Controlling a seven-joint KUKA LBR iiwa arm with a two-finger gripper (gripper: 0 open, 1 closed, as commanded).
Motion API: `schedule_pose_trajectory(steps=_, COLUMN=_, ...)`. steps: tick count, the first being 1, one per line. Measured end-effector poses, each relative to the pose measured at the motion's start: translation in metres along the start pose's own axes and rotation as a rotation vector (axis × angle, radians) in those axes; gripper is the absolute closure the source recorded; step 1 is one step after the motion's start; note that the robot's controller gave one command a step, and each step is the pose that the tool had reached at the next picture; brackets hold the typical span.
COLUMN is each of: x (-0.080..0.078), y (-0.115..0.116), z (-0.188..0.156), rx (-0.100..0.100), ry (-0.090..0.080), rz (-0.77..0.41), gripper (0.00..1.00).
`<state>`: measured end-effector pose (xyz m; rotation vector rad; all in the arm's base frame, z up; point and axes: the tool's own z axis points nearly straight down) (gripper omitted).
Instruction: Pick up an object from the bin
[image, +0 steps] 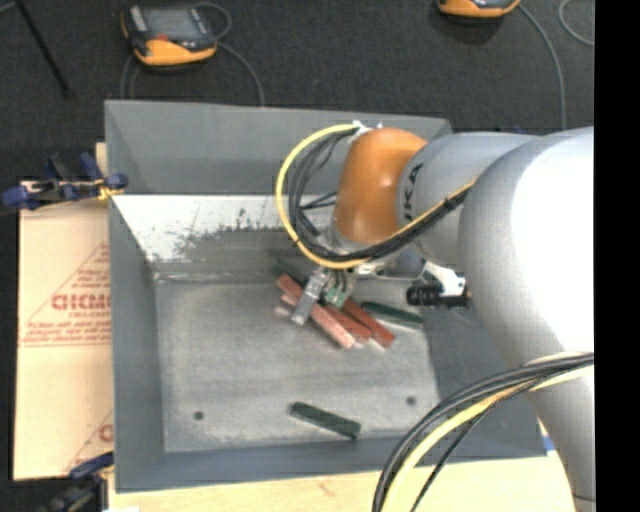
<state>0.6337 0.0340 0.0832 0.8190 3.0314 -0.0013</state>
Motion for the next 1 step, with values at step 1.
schedule_pose_trajectory(steps=1, x=-0.0009, y=0.0005, z=-0.0066, rx=-0.002, ry=-0.002, rz=0.000, gripper=1.00)
